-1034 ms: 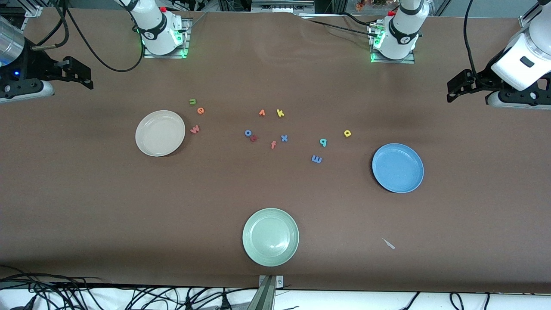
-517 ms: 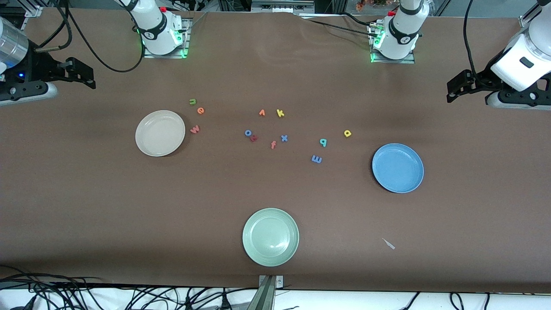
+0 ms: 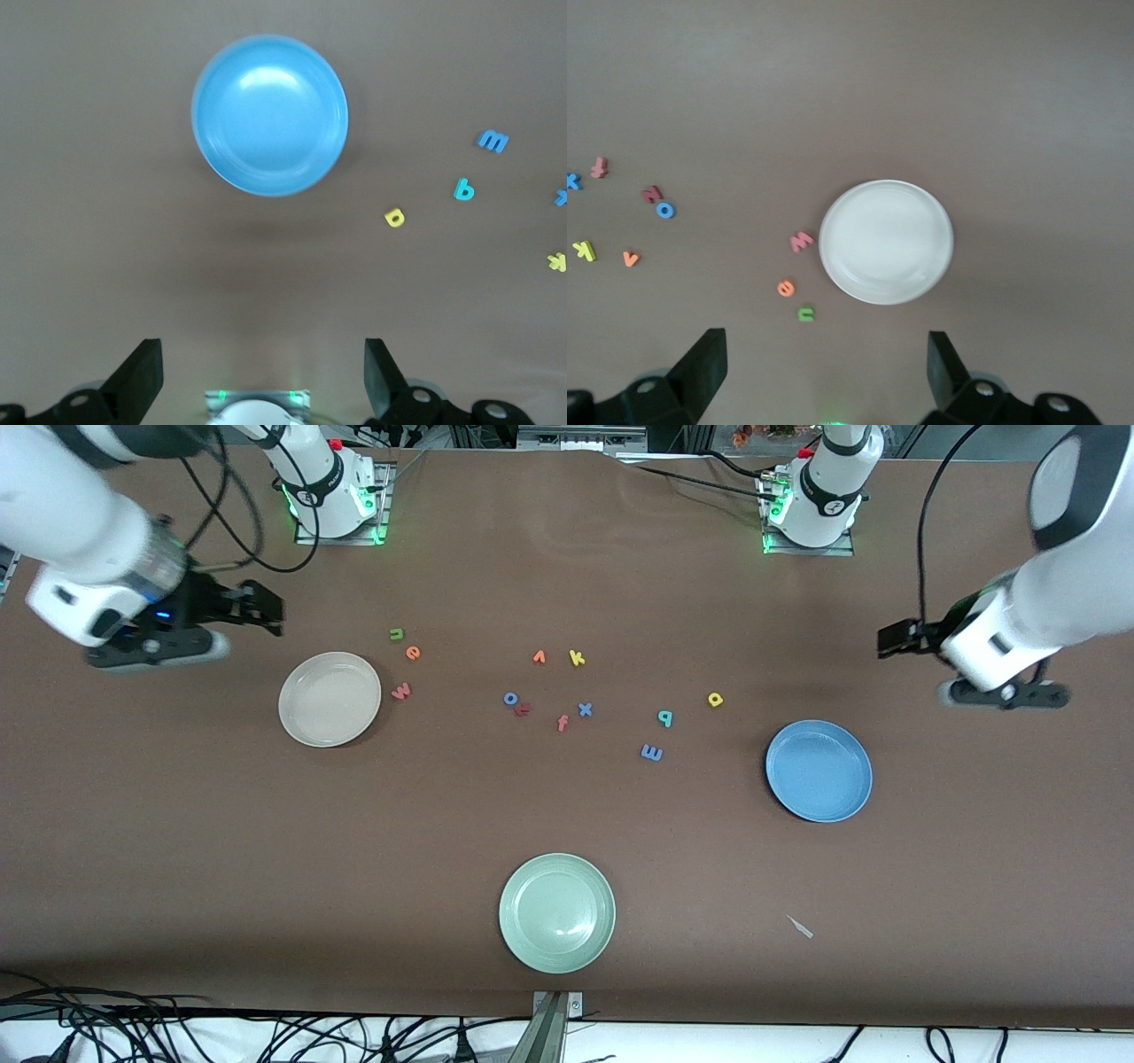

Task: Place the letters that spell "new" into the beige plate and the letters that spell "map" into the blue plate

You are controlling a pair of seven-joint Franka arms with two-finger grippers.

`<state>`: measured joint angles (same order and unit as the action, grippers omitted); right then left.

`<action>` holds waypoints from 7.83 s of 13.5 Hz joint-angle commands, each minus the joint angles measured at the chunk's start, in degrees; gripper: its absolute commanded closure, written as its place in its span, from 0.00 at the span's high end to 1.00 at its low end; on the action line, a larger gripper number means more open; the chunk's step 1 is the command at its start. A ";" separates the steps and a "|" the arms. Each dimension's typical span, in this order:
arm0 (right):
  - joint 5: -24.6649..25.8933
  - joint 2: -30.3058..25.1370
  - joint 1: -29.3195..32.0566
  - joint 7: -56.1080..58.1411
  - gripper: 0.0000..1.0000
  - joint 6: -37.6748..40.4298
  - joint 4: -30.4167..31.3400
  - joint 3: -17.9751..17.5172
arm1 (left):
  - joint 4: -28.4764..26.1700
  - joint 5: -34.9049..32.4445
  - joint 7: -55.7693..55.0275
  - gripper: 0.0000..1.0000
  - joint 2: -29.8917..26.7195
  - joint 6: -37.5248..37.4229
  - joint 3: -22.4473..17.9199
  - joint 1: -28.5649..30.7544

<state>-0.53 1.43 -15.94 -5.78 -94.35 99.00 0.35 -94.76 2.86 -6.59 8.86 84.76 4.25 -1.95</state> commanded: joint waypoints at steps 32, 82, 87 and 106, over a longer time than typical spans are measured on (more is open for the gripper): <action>-0.35 7.90 -2.34 -8.90 1.00 -75.81 57.00 -12.57 | -34.44 -0.66 -39.03 0.04 15.58 58.41 7.09 -12.74; -0.09 -2.04 -2.34 -5.45 0.68 -56.99 56.12 -7.54 | -3.15 -12.35 -98.26 0.66 35.18 53.58 15.88 -12.12; -0.09 -1.51 -2.25 -8.90 0.68 -67.80 63.68 -9.75 | -3.24 -15.76 -95.99 0.00 35.09 52.79 15.70 -11.94; -0.18 3.06 -2.34 -12.68 0.39 -79.06 68.08 -13.36 | -2.71 -19.21 -32.26 1.00 26.56 25.36 16.06 8.37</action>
<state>-0.51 6.48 -18.34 -16.70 -171.02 163.10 -11.51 -97.07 -16.24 -40.27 35.85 110.64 19.40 6.61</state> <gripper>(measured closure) 0.581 0.573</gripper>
